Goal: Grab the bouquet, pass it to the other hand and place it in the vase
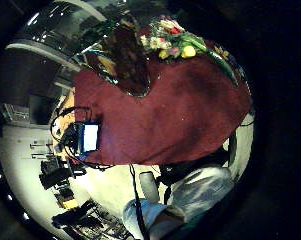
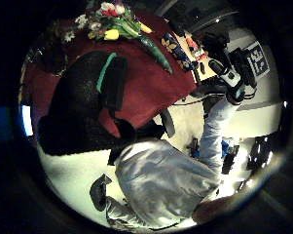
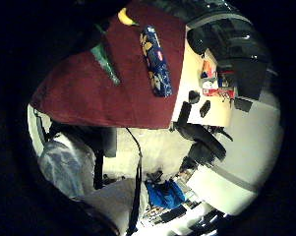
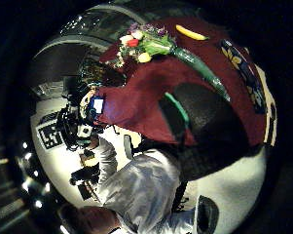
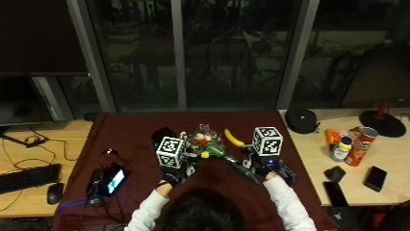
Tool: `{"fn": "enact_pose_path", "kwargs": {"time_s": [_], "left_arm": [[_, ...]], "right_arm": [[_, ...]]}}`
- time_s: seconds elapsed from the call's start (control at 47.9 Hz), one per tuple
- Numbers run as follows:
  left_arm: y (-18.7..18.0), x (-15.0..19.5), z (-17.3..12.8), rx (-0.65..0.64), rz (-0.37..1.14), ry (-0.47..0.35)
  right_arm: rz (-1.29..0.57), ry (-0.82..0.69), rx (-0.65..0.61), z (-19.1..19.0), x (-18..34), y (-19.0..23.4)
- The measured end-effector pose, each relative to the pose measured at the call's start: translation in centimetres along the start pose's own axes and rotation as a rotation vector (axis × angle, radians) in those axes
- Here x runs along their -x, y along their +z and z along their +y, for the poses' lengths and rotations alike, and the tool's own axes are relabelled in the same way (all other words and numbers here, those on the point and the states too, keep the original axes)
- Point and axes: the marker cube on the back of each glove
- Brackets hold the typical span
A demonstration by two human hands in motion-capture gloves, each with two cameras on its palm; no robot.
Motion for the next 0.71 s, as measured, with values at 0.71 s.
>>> {"fn": "enact_pose_path", "kwargs": {"time_s": [0.71], "left_arm": [[-0.6, 0.5, 0.8, -0.046, 0.058, 0.007]], "right_arm": [[-0.277, 0.263, 0.153, -12.1, -4.7, 8.2]]}}
